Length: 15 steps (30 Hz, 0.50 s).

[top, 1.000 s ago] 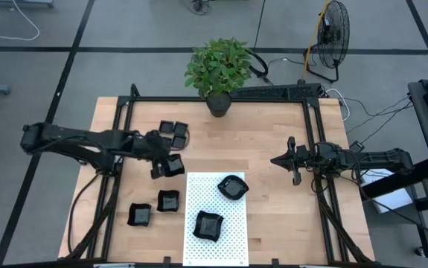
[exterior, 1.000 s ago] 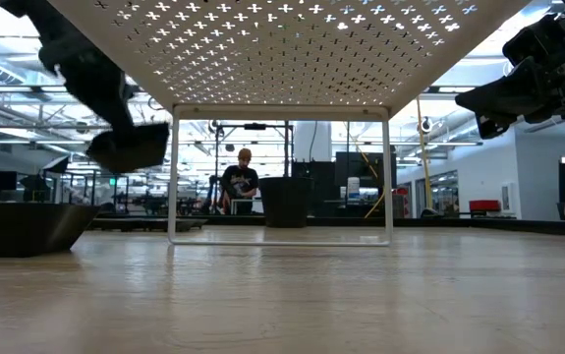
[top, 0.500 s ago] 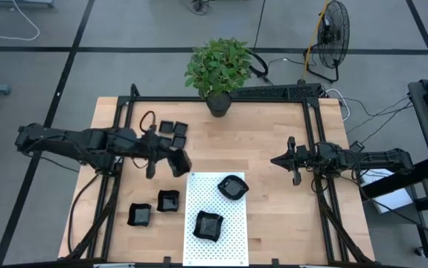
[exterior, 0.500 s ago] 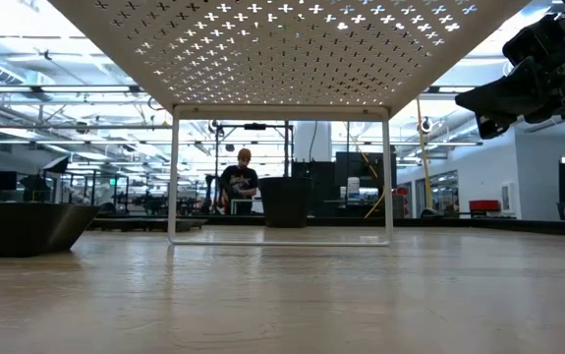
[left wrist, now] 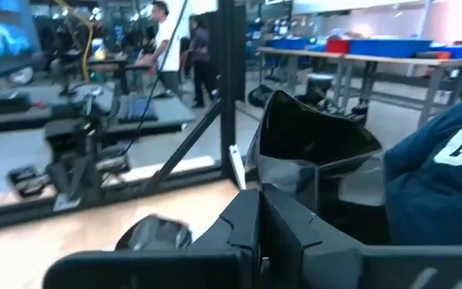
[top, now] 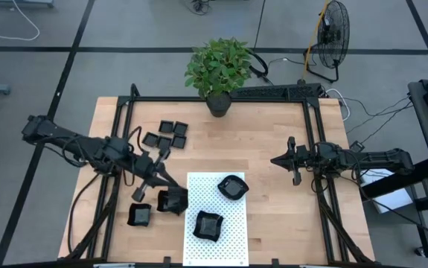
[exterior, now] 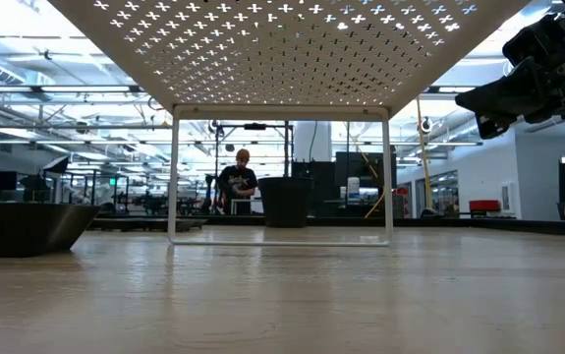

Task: Pick & Place Mini shaped plates
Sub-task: Stack the top distorted square plate on top of the distorted square plate on the shelf

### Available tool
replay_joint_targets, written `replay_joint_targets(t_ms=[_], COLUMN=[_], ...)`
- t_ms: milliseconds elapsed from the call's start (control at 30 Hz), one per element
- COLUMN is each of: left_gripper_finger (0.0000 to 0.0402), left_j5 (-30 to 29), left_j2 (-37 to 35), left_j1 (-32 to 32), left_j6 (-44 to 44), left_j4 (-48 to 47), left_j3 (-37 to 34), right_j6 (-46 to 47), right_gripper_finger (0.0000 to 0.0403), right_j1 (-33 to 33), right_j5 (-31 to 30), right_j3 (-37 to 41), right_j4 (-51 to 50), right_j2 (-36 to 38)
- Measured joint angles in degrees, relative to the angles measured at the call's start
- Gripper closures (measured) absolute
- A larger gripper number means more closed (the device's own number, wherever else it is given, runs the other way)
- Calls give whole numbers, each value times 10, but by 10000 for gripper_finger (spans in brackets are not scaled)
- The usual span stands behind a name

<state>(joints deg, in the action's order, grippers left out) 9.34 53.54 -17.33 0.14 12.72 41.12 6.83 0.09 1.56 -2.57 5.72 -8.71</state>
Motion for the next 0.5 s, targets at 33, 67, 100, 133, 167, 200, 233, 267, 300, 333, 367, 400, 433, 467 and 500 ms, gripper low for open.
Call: replay_joint_targets(t_ms=[33, 67, 100, 133, 167, 200, 233, 267, 300, 333, 367, 400, 433, 467, 500], left_gripper_finger=[384, 388, 393, 396, 397, 396, 392, 389, 387, 386, 387, 391, 395, 397, 397], left_j5=[0, 0, 1, 1, 1, 1, 0, -2, -6, -9, -13, -18, -21, -23, -23], left_j2=[9, 17, 27, 37, 47, 58, 71, 84, 98, 111, 127, 142, 158, 174, 191], left_j1=[-5, -9, -12, -14, -16, -17, -18, -19, -20, -20, -21, -21, -21, -21, -21], left_j6=[0, 0, 0, 0, -1, -1, -2, -7, -8, -9, -9, -9, -8, -7, -7], left_j4=[13, 25, 36, 47, 56, 58, 57, 53, 44, 30, 12, -11, -35, -63, -85], left_j3=[0, 0, 0, 0, 0, 3, 10, 21, 34, 50, 70, 92, 114, 136, 158], right_j6=[0, 0, 0, 0, 0, 0, 0, 0, 0, 0, 0, 0, 0, 0, 0], right_gripper_finger=[403, 403, 403, 403, 403, 403, 403, 403, 403, 403, 403, 403, 403, 403, 403], right_j1=[0, 0, 0, 0, 0, 0, 0, 0, 0, 0, 0, 0, 0, 0, 0], right_j5=[0, 0, 0, 0, 0, 0, 0, 0, 0, 0, 0, 0, 0, 0, 0], right_j3=[0, 0, 0, 0, 0, 0, 0, 0, 0, 0, 0, 0, 0, 0, 0], right_j4=[0, 0, 0, 0, 0, 0, 0, 0, 0, 0, 0, 0, 0, 0, 0], right_j2=[0, 0, 0, 0, 0, 0, 0, 0, 0, 0, 0, 0, 0, 0, 0])
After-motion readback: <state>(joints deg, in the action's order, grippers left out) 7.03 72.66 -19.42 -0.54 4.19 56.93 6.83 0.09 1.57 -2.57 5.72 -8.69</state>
